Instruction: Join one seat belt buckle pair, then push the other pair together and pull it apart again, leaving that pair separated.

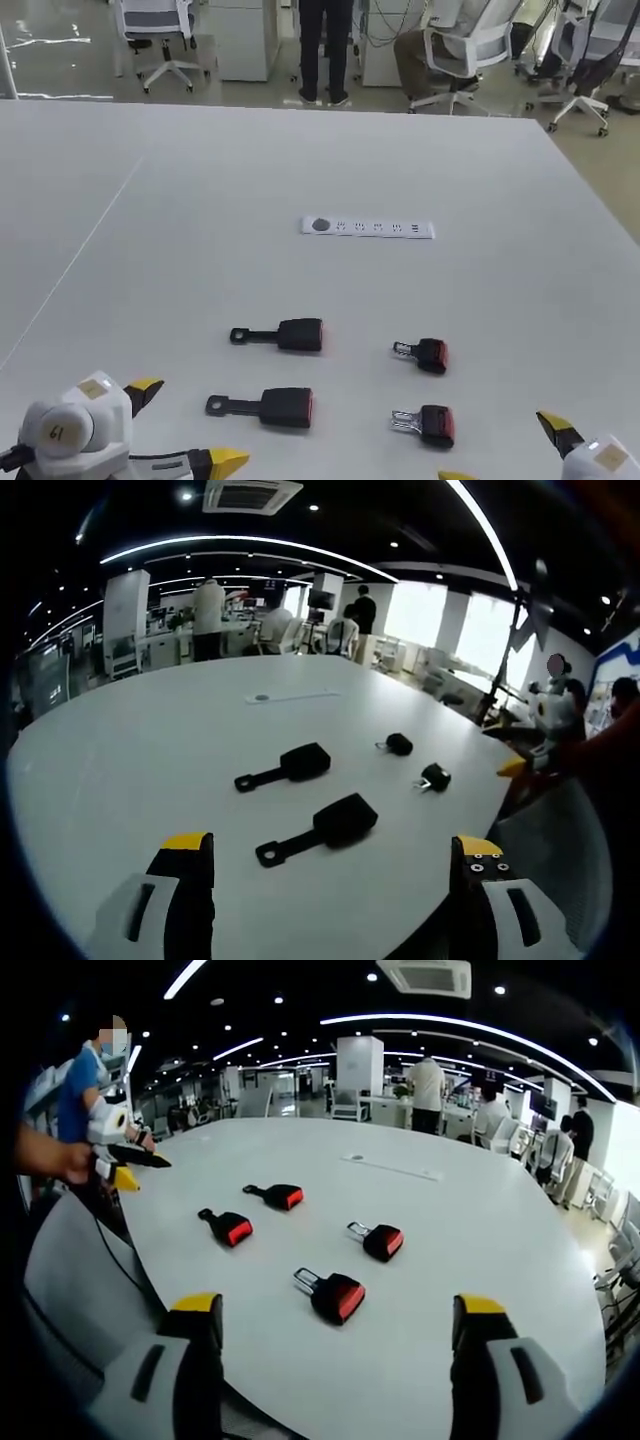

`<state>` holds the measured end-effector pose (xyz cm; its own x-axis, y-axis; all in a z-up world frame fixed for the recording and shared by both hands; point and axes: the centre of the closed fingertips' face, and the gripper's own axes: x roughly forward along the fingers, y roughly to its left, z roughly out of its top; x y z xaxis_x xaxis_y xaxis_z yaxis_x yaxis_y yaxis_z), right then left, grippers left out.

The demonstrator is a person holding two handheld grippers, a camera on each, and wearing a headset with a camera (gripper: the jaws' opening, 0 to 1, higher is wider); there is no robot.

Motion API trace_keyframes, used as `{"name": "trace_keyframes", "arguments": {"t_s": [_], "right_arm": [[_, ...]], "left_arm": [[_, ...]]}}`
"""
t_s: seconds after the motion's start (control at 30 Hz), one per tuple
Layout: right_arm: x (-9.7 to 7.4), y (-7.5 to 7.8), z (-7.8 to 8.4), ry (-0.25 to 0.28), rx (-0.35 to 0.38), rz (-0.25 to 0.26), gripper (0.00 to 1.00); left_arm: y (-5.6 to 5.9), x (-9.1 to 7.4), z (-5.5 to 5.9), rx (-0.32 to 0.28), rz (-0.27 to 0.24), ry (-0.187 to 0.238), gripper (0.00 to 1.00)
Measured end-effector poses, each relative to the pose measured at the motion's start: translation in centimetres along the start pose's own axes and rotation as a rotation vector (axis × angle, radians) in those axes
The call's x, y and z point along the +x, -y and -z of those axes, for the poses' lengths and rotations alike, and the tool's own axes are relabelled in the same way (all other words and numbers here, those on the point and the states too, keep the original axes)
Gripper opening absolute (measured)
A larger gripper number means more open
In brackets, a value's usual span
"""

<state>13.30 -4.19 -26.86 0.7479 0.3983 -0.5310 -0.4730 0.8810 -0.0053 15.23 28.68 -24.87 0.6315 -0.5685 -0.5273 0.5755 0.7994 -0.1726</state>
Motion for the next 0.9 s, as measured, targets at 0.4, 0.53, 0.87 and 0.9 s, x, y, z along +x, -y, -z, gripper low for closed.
{"name": "trace_keyframes", "arguments": {"t_s": [0.4,0.53,0.87,0.9], "right_arm": [[0.0,0.0,0.2,0.009,0.014,-0.004,0.97],[0.1,-0.1,0.3,0.015,0.018,-0.008,0.96],[0.8,-0.2,0.4,0.007,0.004,-0.036,0.96],[1.0,-0.2,0.4,0.003,0.003,-0.04,0.96]], "left_arm": [[0.5,0.4,0.2,0.016,0.012,-0.014,1.0],[0.5,0.5,0.3,0.018,0.016,-0.021,1.0],[0.0,1.3,0.3,0.032,0.028,-0.032,0.99],[0.0,1.3,0.3,0.032,0.029,-0.033,0.99]]}}
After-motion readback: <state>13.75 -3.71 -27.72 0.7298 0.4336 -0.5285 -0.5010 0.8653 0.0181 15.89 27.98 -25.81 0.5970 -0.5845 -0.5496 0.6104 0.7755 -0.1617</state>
